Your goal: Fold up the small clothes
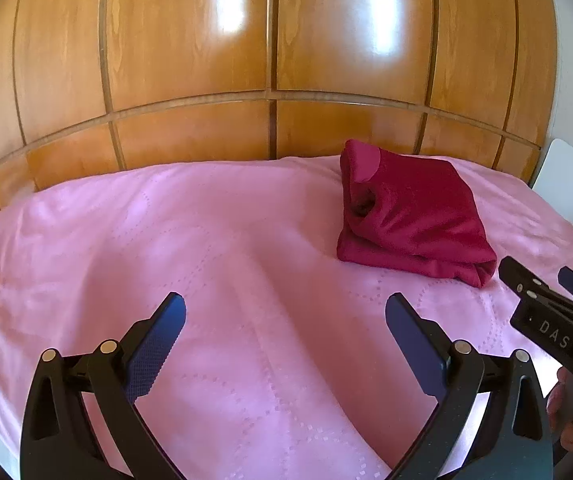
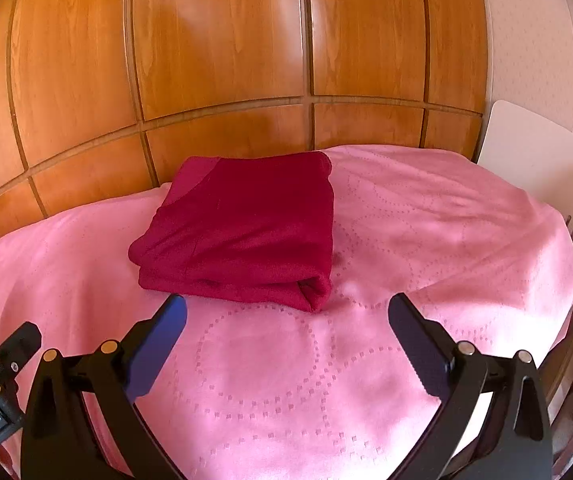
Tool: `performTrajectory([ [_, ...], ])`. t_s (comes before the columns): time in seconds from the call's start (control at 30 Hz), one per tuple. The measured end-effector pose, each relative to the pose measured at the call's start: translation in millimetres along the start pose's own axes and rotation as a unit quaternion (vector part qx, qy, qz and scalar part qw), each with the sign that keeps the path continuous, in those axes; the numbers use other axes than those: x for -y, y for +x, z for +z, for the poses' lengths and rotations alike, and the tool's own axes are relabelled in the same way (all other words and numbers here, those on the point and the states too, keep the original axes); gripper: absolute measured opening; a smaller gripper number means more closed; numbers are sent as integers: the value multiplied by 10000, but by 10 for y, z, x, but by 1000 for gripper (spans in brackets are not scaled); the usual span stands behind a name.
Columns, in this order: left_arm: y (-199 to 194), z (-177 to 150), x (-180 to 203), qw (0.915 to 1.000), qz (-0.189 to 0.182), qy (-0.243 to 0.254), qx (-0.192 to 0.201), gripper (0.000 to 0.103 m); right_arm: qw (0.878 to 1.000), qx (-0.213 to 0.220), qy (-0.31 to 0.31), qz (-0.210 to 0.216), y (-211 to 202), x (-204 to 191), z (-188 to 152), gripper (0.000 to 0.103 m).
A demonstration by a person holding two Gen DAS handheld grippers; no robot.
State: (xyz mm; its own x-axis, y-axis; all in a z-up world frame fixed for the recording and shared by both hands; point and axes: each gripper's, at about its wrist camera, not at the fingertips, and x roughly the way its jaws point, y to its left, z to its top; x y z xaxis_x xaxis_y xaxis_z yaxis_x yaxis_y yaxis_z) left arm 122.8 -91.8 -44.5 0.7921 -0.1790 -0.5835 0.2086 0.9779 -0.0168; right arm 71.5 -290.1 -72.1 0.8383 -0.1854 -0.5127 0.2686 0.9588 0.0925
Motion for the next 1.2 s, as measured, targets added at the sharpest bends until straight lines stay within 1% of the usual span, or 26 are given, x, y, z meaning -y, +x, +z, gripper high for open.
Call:
performTrajectory([
  [0.6,18,2,-20,9999,89,-53,17,99,10000,-28,11,12,-24,-56,-40,101],
  [1.1,-92,57,-39,9996,99,-58,276,99,10000,46,-11,56,-80,-92,-48,101],
  [1.2,-80,53,-46,9994,166,-62,296,99,10000,11,-20,70,-72,-91,-53,101],
])
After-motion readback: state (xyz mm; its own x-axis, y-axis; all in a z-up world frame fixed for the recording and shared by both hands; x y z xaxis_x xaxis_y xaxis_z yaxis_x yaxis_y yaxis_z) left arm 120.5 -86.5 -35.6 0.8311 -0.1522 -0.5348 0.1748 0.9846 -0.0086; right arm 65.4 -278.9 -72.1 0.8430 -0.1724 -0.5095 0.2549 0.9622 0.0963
